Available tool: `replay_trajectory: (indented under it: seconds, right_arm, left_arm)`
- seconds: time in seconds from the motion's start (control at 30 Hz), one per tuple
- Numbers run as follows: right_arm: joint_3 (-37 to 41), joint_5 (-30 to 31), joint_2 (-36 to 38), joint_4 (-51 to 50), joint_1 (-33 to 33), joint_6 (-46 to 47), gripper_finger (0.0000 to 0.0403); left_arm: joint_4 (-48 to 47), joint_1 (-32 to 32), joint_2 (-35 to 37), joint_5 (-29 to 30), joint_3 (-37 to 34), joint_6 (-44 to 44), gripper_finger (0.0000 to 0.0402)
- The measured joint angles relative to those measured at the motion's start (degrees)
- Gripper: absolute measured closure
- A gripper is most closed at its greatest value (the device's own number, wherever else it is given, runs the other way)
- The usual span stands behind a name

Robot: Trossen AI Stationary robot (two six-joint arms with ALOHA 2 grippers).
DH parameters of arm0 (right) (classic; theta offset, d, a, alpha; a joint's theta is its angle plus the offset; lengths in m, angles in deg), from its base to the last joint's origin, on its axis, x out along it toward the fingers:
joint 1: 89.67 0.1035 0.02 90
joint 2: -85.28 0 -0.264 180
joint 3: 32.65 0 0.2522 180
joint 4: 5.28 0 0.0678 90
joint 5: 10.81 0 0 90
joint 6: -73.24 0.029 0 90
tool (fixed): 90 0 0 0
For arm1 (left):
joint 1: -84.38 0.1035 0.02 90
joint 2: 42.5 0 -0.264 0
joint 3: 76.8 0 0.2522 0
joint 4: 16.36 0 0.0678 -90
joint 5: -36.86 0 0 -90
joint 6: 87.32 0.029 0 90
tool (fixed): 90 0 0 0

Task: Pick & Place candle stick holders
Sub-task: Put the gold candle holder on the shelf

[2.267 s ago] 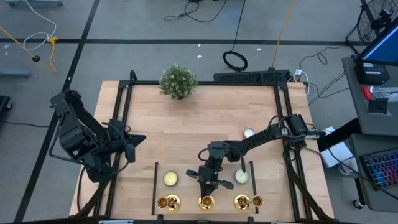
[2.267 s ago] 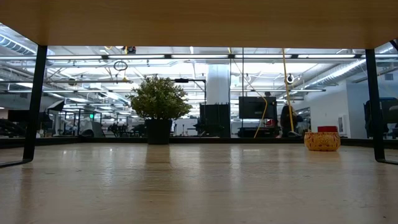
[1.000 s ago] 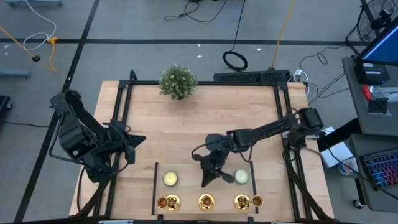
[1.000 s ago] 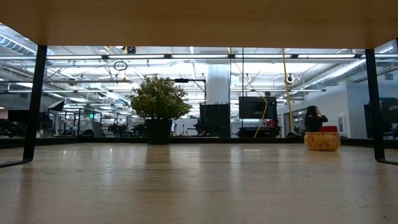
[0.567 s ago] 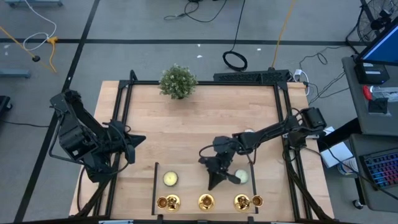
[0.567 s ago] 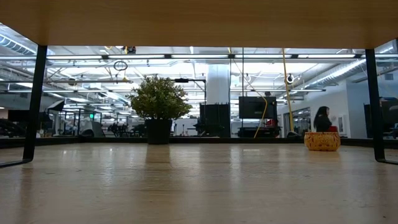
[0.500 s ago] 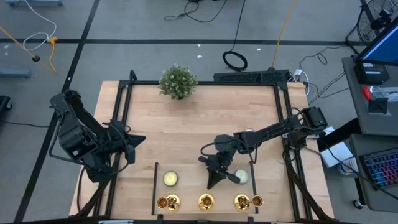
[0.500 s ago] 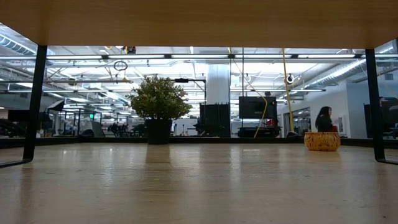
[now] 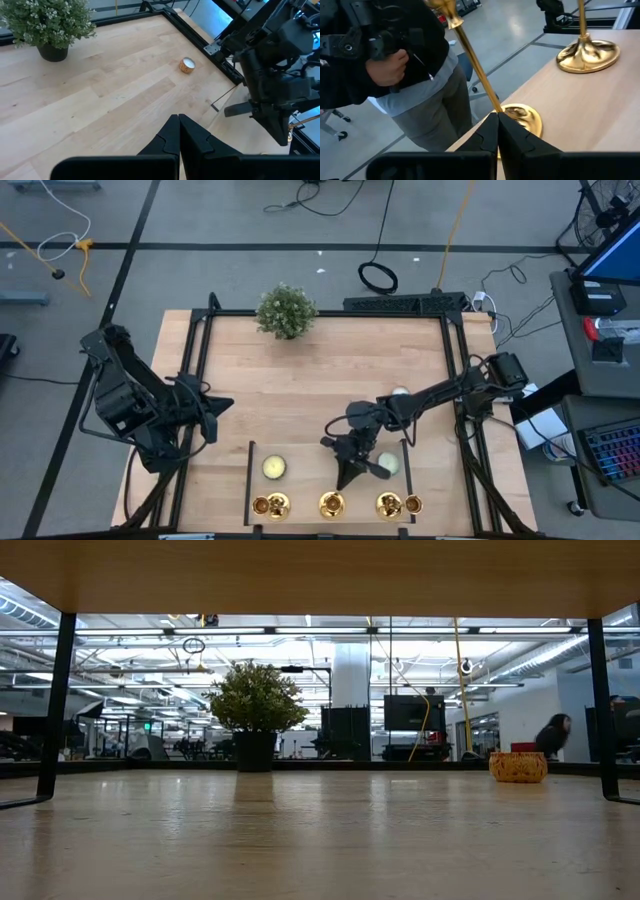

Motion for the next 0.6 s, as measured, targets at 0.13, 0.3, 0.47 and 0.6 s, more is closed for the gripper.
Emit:
replay_trajectory:
  seconds: [0.13,0.3,0.47,0.6]
  right_arm:
    - [-0.05,0.10,0.00,0.13,0.35,0.00,0.0403]
    - [-0.09,0.37,0.00,0.87,0.66,0.59,0.0403]
    - [-2.83,0.20,-1.43,-0.29,1.13,0.61,0.0403]
    - [-4.43,-0.98,-2.54,-1.76,1.49,0.40,0.0403]
  left_arm:
    - [-0.10,0.00,0.00,-0.85,0.00,0.02,0.0401]
    - [-0.12,0.00,0.00,-1.30,0.00,0.17,0.0401]
    - [-0.12,0.00,0.00,-1.30,0.00,0.20,0.0401]
    - [-0.06,0.00,0.00,-1.30,0.00,0.25,0.0401]
